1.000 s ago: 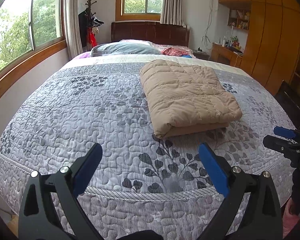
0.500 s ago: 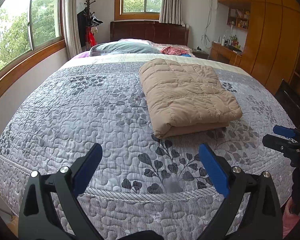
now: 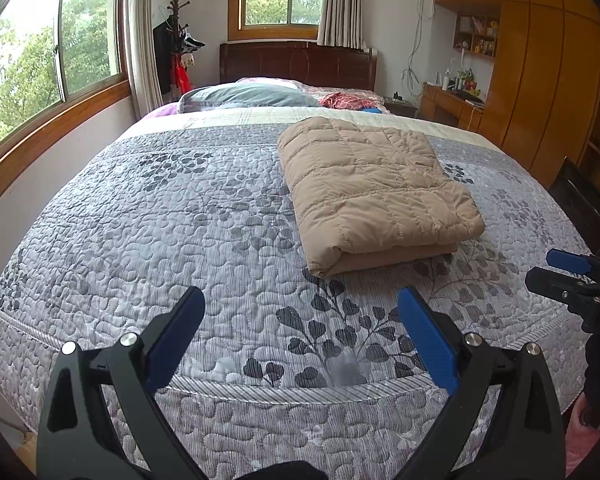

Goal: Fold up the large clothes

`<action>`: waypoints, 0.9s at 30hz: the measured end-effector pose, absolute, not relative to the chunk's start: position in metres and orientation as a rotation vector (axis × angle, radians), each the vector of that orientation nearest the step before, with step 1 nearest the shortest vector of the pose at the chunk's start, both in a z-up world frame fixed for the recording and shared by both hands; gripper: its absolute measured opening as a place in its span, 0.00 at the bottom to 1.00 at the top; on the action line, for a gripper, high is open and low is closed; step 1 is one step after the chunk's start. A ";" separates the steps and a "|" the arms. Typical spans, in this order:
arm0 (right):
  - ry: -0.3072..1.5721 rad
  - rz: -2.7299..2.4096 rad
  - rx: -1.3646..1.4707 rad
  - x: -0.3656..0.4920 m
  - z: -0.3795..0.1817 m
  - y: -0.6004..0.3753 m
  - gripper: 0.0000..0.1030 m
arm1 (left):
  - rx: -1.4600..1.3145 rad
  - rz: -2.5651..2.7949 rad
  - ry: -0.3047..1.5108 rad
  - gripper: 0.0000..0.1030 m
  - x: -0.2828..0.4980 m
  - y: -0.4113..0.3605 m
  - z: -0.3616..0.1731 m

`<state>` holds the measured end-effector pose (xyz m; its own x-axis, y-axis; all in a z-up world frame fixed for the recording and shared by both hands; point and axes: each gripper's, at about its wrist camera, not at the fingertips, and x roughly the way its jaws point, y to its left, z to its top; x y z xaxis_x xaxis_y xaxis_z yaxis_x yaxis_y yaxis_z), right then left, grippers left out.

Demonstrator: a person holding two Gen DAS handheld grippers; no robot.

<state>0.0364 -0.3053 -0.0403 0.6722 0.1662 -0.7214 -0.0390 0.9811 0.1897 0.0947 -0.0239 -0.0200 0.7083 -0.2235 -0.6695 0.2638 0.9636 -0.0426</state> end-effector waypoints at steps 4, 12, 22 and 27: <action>0.827 0.116 0.165 0.036 -0.040 -0.305 0.96 | 0.057 -0.271 0.737 0.94 0.094 -0.024 -0.020; 0.832 0.116 0.163 0.038 -0.042 -0.306 0.96 | 0.058 -0.272 0.738 0.94 0.095 -0.024 -0.020; 0.834 0.121 0.159 0.040 -0.044 -0.307 0.96 | 0.059 -0.275 0.746 0.94 0.099 -0.022 -0.025; 0.837 0.125 0.158 0.041 -0.046 -0.308 0.96 | 0.058 -0.281 0.752 0.94 0.101 -0.021 -0.026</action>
<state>0.0408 -0.3079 -0.0457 0.6633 0.1719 -0.7283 -0.0476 0.9810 0.1882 0.1013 -0.0205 -0.0260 0.6946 -0.2309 -0.6813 0.2723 0.9610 -0.0480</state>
